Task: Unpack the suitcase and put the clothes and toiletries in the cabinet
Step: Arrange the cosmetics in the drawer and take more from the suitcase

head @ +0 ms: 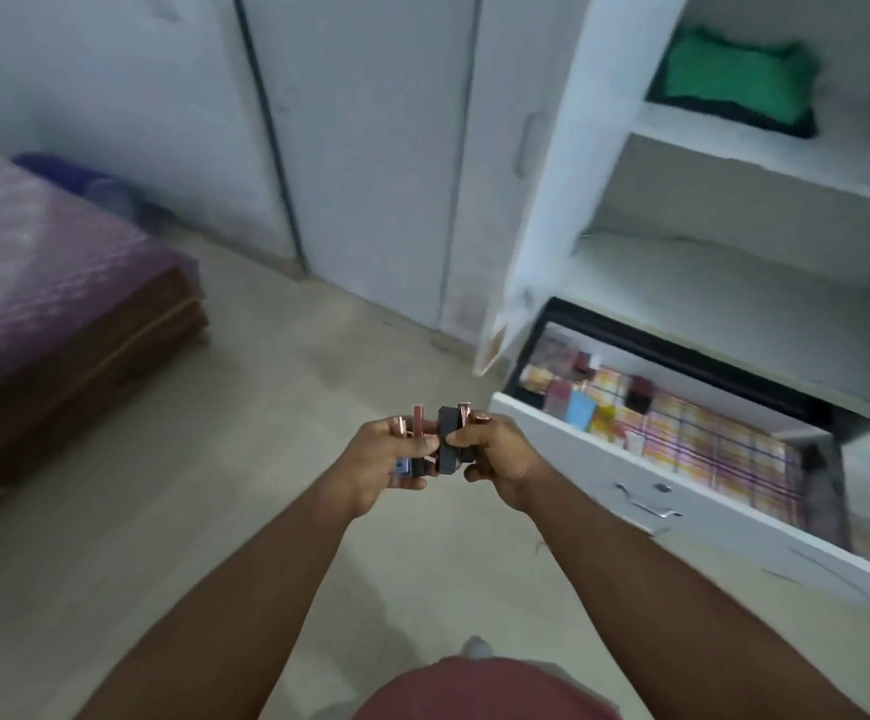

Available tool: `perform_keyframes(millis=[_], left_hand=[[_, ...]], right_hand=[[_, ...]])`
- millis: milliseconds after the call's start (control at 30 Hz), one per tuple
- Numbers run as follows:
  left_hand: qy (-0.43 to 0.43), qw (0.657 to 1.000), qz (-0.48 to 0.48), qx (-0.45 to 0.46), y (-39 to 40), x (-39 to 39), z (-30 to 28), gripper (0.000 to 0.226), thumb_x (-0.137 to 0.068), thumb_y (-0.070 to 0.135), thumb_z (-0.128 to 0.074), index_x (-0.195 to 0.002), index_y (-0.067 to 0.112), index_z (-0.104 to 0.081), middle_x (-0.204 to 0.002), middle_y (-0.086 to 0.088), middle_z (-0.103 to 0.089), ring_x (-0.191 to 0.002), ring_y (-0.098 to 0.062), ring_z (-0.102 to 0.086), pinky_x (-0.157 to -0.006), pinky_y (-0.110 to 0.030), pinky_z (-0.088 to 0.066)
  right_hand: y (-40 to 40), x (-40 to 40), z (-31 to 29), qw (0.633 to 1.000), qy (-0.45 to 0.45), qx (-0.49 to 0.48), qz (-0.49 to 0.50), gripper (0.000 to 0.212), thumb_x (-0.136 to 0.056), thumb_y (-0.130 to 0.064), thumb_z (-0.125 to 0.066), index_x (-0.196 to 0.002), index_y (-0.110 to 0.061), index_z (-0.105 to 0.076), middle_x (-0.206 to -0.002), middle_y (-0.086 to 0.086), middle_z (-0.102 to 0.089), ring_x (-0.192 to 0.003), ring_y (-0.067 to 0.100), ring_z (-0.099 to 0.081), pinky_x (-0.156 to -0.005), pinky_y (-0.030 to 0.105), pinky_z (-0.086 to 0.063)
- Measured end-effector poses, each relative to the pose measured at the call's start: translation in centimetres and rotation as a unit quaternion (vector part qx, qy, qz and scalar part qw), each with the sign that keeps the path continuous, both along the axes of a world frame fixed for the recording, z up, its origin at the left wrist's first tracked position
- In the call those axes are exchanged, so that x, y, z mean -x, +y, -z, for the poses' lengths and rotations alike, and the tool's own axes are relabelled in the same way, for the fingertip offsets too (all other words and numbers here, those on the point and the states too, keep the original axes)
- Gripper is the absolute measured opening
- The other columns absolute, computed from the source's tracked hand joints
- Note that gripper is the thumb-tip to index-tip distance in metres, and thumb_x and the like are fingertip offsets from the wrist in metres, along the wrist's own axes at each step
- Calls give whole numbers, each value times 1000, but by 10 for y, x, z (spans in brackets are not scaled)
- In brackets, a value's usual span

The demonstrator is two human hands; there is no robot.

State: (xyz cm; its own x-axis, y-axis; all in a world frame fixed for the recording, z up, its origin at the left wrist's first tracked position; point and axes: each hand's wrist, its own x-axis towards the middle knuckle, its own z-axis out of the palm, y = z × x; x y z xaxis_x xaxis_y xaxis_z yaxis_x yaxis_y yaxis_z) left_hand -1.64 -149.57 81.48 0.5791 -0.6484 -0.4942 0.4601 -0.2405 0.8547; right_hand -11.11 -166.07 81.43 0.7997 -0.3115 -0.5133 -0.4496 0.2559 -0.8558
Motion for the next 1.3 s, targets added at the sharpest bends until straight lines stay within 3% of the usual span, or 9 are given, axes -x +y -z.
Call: perform_keyframes(millis=[100, 267, 467, 633, 767, 833, 967, 1167, 1300], left_hand=[[16, 999, 43, 6, -94, 8, -1, 38, -87, 9, -78, -122, 0, -66, -108, -30, -73, -87, -36, -73, -68, -38, -59], [26, 993, 118, -5, -209, 18, -2, 40, -85, 10, -81, -121, -2, -65, -108, -27, -74, -88, -36, -75, -71, -40, -59], [43, 983, 176, -42, -307, 9, 21, 41, -81, 7, -85, -118, 3, -68, -109, -24, -75, -89, -36, -76, -67, -38, -61], [77, 973, 209, -63, -367, -5, 38, 35, -78, 9, -87, -110, 10, -72, -105, -11, -78, -93, -24, -76, -67, -37, -59], [173, 974, 131, -71, -408, -15, 46, 27, -83, 11, -82, -108, 6, -73, -109, -14, -76, -97, -27, -71, -80, -44, -61], [180, 974, 100, -96, -426, -15, 48, 28, -82, 14, -83, -107, 6, -74, -107, -13, -78, -99, -28, -72, -82, -43, -62], [160, 975, 89, -124, -455, -11, 51, 29, -83, 19, -83, -108, 10, -73, -109, -10, -77, -99, -24, -69, -67, -35, -57], [139, 979, 59, -135, -486, 5, 57, 13, -83, 19, -84, -89, 17, -72, -91, -2, -75, -80, -17, -62, -56, -27, -44], [147, 984, -2, -104, -501, 15, 61, 14, -90, 13, -77, -84, 20, -67, -77, 6, -78, -88, -17, -70, -57, -27, -36]], right_hand=[[-83, 27, -5, 998, -8, 10, 63, 26, -79, 0, -70, -102, -12, -74, -81, 12, -68, -63, 20, -58, -54, 28, -36], [-183, 59, -1, 986, -12, 0, 166, 18, -78, -6, -84, -86, -16, -71, -79, 10, -68, -62, 22, -58, -54, 29, -38], [-245, 68, 27, 956, 27, -48, 289, 28, -78, -22, -90, -98, -11, -75, -86, 9, -73, -61, 18, -54, -49, 25, -40], [-286, 64, 40, 934, 33, -80, 345, 32, -84, -35, -86, -100, -10, -75, -80, 8, -70, -58, 16, -54, -51, 27, -34], [-311, 60, 52, 916, 38, -102, 387, 23, -80, -13, -80, -99, 0, -77, -77, 9, -65, -58, 17, -53, -51, 27, -33], [-318, 57, 58, 923, 64, -84, 371, 23, -76, -3, -79, -99, 1, -78, -76, 10, -67, -58, 16, -53, -52, 27, -35], [-341, 45, 58, 944, 99, -50, 311, 29, -68, -14, -89, -90, 0, -76, -67, 6, -65, -52, 15, -51, -48, 25, -33], [-394, 49, 69, 957, 103, -80, 259, 39, -69, -20, -92, -95, 4, -76, -72, 8, -66, -55, 18, -53, -48, 26, -32], [-417, 67, 78, 974, 111, -67, 186, 16, -74, -13, -87, -79, -7, -74, -61, 4, -62, -54, 18, -54, -48, 25, -32]])
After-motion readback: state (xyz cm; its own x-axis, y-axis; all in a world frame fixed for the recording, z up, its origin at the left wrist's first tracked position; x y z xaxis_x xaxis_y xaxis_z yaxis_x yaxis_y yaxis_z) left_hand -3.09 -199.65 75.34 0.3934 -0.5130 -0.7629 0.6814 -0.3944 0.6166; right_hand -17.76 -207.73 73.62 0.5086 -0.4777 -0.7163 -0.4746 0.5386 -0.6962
